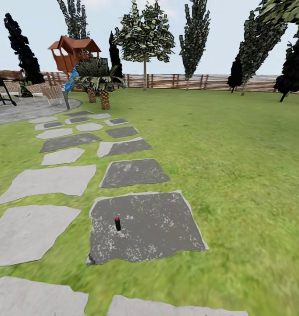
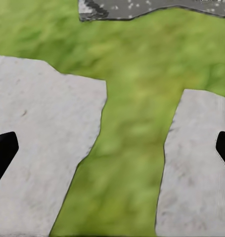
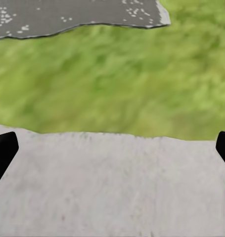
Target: In the garden, pick up the pesticide atomizer on the floor and spray pesticide onto both trees until each tree trunk is fully covered.
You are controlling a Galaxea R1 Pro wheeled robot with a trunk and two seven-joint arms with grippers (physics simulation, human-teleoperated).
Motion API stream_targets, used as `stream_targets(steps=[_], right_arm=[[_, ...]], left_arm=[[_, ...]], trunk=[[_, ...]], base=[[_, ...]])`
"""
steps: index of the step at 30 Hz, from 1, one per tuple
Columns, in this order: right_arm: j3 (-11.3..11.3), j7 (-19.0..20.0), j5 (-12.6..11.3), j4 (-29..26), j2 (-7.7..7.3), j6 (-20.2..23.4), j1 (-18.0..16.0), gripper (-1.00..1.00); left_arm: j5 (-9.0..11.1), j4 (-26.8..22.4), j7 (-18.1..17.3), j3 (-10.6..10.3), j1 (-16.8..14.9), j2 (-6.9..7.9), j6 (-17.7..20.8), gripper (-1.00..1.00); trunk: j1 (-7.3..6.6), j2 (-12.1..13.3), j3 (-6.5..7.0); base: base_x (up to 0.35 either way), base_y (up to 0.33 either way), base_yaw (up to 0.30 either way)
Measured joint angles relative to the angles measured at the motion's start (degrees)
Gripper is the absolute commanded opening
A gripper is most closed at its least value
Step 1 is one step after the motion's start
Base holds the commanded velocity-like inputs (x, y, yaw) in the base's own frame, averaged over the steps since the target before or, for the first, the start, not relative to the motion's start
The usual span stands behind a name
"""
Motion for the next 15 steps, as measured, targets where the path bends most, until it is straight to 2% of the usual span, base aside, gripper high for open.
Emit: stream_targets(steps=[15], right_arm=[[-0.03, 0.0, 0.0, 0.0, 0.0, 0.0, -0.02, 1.0]], left_arm=[[0.0, -0.02, 0.0, -0.04, 0.0, 0.0, 0.0, 1.0]], trunk=[[0.0, 0.0, 0.0]], base=[[0.095, -0.268, 0.278]])
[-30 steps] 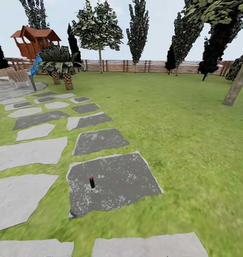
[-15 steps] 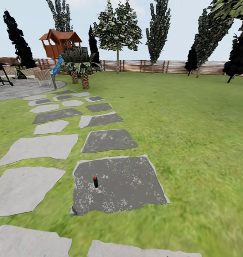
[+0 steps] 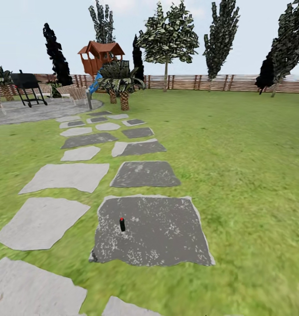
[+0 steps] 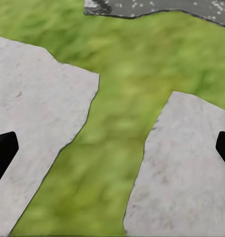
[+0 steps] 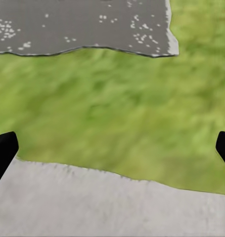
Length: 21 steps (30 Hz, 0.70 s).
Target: In the garden, pick up the pesticide atomizer on the floor and spray pesticide onto both trees until each tree trunk is fully covered.
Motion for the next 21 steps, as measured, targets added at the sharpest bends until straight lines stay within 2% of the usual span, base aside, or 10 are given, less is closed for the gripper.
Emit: stream_targets(steps=[21], right_arm=[[0.03, 0.0, 0.0, 0.02, 0.0, 0.0, 0.02, 1.0]], left_arm=[[0.0, 0.0, 0.0, 0.06, 0.0, 0.0, 0.0, 1.0]], trunk=[[0.0, 0.0, 0.0]], base=[[0.095, -0.268, 0.278]])
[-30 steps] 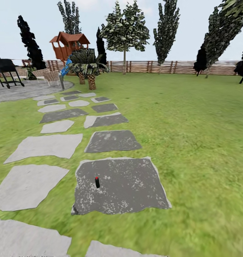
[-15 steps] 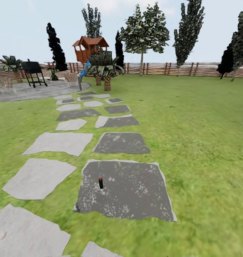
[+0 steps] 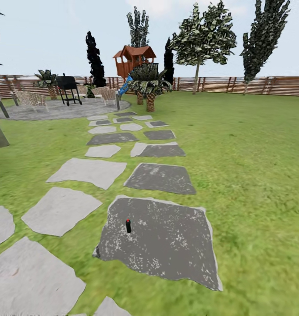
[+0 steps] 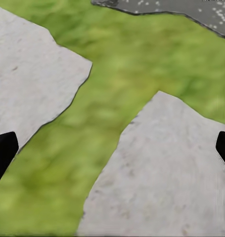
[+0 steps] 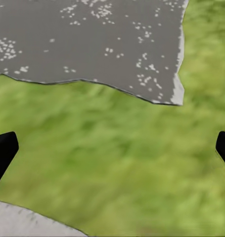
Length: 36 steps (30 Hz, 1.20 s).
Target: In the garden, pick up the pesticide atomizer on the floor and spray pesticide onto both trees until each tree trunk is fully covered.
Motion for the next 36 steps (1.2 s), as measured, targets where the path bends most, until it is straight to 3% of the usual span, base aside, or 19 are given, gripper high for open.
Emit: stream_targets(steps=[23, 36], right_arm=[[0.0, 0.0, 0.0, 0.01, 0.0, 0.0, 0.0, 1.0], [-0.03, 0.0, 0.0, -0.03, 0.09, -0.01, 0.0, 1.0]], left_arm=[[0.01, 0.0, 0.0, 0.01, 0.0, 0.0, 0.0, 1.0], [0.05, 0.0, 0.0, 0.02, 0.0, 0.0, 0.0, 1.0]], trunk=[[0.0, 0.0, 0.0], [0.0, 0.0, 0.0]], base=[[0.095, -0.268, 0.273], [0.095, -0.215, 0.034]])
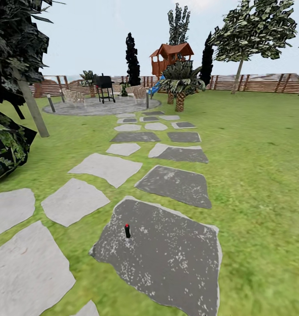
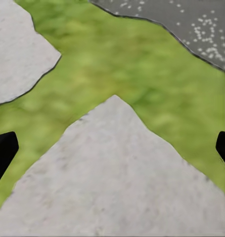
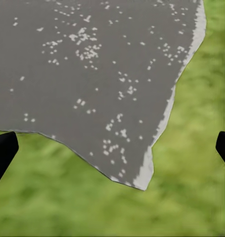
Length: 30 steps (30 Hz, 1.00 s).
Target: In the garden, pick up the pesticide atomizer on the floor and spray pesticide onto both trees until each tree trunk is fully covered.
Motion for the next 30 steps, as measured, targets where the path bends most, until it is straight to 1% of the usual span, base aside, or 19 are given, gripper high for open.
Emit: stream_targets(steps=[13, 19, 23, 27, 28, 30], right_arm=[[-0.05, -0.16, -0.02, 0.0, 0.02, 0.01, 0.0, 1.0], [-0.06, -0.07, 0.0, 0.01, 0.0, 0.02, 0.0, 1.0], [-0.14, 0.0, 0.0, -0.08, 0.0, 0.04, 0.0, 1.0], [-0.26, -0.2, -0.07, -0.45, -0.04, -0.03, 0.0, 1.0], [-0.28, -0.22, -0.08, -0.53, -0.03, -0.02, -0.02, 1.0], [-0.3, -0.28, -0.1, -0.67, -0.01, -0.01, -0.12, 1.0]], left_arm=[[0.02, 0.0, 0.0, 0.02, 0.0, 0.0, -0.03, 1.0], [0.03, 0.0, 0.0, 0.08, 0.0, -0.03, -0.08, 1.0], [-0.11, -0.07, -0.07, -0.19, 0.0, -0.38, -0.06, 1.0], [0.15, -0.24, -0.23, 0.15, -0.16, -0.37, 0.54, 1.0], [0.2, -0.35, -0.29, 0.17, -0.3, -0.39, 0.59, 1.0], [0.27, -0.65, -0.44, 0.2, -1.54, -0.44, 0.75, 1.0]], trunk=[[0.0, 0.0, -0.24], [0.0, 0.0, -0.27], [0.0, 0.0, -0.28], [0.0, 0.0, -0.28], [0.0, 0.0, -0.28], [0.0, 0.0, -0.27]], base=[[0.091, -0.016, 0.219], [0.082, 0.0, 0.043], [0.017, 0.0, 0.004], [0.001, 0.0, 0.0], [0.0, 0.0, 0.0], [0.0, 0.0, 0.0]])
